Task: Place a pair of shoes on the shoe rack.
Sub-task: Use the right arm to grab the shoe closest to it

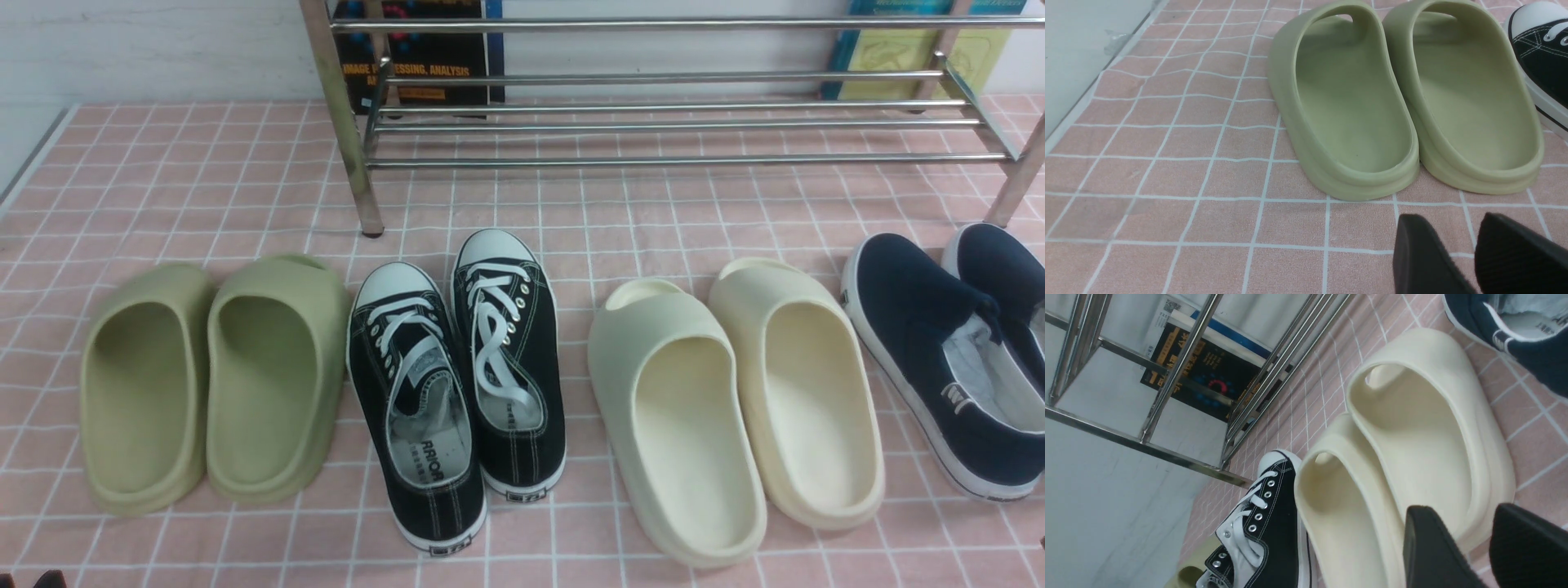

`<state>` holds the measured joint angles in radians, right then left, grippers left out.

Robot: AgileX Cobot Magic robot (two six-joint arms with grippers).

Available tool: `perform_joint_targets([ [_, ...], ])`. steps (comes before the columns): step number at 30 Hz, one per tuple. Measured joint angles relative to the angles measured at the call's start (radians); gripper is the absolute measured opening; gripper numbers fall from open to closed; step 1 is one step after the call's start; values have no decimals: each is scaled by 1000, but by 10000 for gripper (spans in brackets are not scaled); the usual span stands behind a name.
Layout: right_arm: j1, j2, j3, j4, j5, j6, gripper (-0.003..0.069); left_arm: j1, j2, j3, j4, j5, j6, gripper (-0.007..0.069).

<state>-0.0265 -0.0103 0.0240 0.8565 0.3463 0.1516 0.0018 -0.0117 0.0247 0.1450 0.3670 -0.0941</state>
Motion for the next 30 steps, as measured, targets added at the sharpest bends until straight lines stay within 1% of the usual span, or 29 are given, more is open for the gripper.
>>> perform_joint_targets([
  [4, 0, 0, 0, -13, -46, -122, 237, 0, 0, 0, 0, 0, 0, 240],
  [5, 0, 0, 0, -14, -47, -122, 237, 0, 0, 0, 0, 0, 0, 240],
  [6, 0, 0, -5, -26, -47, -181, 237, 0, 0, 0, 0, 0, 0, 240],
  [7, 0, 0, -17, -39, -42, -214, 232, 0, 0, 0, 0, 0, 0, 240],
  [9, 0, 13, -69, -92, -31, -261, 198, 0, 0, 0, 0, 0, 0, 240],
  [10, 0, 36, -107, -131, -22, -274, 168, 0, 0, 0, 0, 0, 0, 240],
  [11, 0, 36, -116, -131, -22, -275, 168, 0, 0, 0, 0, 0, 0, 240],
  [13, 0, 162, -261, -304, 55, -285, 36, 0, 0, 0, 0, 0, 0, 240],
  [14, 0, 195, -313, -345, 80, -285, 13, 0, 0, 0, 0, 0, 0, 240],
  [15, 0, 254, -382, -418, 134, -280, -8, 0, 0, 0, 0, 0, 0, 240],
  [16, 0, 342, -469, -519, 224, -270, -18, 0, 0, 0, 0, 0, 0, 240],
  [17, 0, 342, -484, -519, 224, -268, -18, 0, 0, 0, 0, 0, 0, 240],
  [18, 0, 409, -544, -587, 299, -261, -18, 0, 0, 0, 0, 0, 0, 240],
  [19, 0, 490, -649, -663, 395, -249, -19, 0, 0, 0, 0, 0, 0, 240],
  [21, 0, 610, -775, -757, 546, -243, -19, 0, 0, 0, 0, 0, 0, 240],
  [22, 0, 701, -848, -793, 656, -243, -19, 0, 0, 0, 0, 0, 0, 240],
  [23, 0, 714, -860, -796, 656, -243, -19, 0, 0, 0, 0, 0, 0, 240],
  [24, 0, 798, -929, -814, 756, -243, -19, 0, 0, 0, 0, 0, 0, 240],
  [26, 0, 905, -1006, -814, 824, -243, -19, 0, 0, 0, 0, 0, 0, 240],
  [30, 0, 1077, -1057, -802, 813, -244, -15, 0, 0, 0, 0, 0, 0, 240],
])
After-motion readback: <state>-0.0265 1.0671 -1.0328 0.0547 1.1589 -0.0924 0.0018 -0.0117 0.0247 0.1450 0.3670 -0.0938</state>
